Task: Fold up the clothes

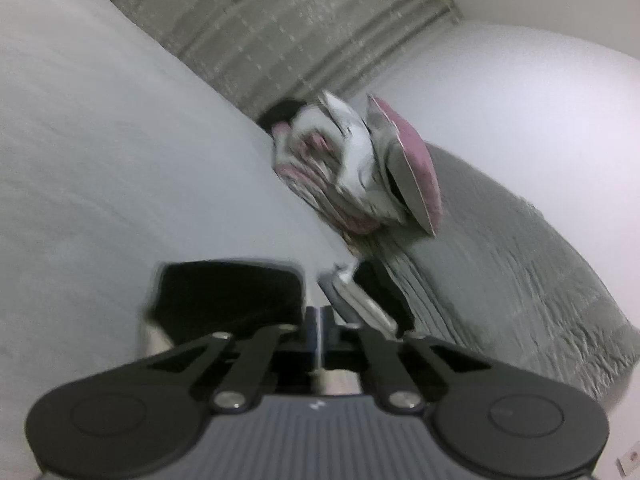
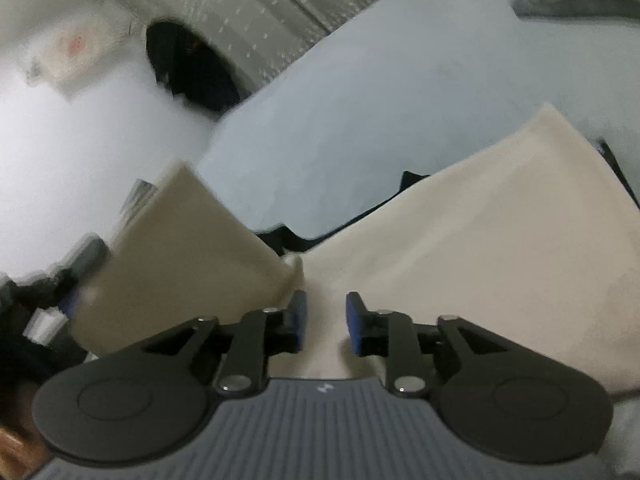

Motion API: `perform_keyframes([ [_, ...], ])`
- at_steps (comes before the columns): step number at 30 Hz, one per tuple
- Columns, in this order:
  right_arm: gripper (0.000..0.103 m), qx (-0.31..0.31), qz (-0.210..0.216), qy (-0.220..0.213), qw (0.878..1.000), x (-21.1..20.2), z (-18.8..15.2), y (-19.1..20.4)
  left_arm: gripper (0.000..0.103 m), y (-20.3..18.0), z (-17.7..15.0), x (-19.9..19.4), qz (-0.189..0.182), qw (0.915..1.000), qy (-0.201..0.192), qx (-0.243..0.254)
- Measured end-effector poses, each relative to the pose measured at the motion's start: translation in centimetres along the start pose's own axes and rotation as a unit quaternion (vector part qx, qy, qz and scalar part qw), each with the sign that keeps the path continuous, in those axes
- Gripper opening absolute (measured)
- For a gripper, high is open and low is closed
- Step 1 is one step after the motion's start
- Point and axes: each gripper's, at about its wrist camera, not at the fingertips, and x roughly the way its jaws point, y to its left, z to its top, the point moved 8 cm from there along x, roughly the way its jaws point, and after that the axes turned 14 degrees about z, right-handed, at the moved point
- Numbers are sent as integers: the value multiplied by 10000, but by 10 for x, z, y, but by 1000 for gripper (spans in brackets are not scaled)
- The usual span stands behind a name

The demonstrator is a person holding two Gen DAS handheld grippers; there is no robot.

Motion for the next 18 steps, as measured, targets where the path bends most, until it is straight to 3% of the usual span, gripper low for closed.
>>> perform_keyframes([
  [4, 44, 871, 606, -236, 9941, -19, 4, -10, 1, 5, -22, 32, 176, 9990, 399, -2],
  [8, 46, 1417, 801, -372, 9860, -28, 4, -21, 1, 13, -31, 40, 92, 9979, 634, -122],
  [11, 50, 1452, 812, -372, 9854, -32, 7, -15, 4, 11, -32, 34, -17, 9981, 615, -82],
  [13, 51, 1390, 739, -343, 9869, -34, 6, -9, 9, 12, -29, 25, -91, 9981, 591, -145],
  [15, 51, 1312, 601, -298, 9891, -33, 11, -6, 28, 11, -21, 19, -78, 9986, 512, -145],
  [18, 51, 1207, 445, -251, 9914, -26, 15, -6, 43, 9, -9, 6, 193, 9989, 266, 320],
])
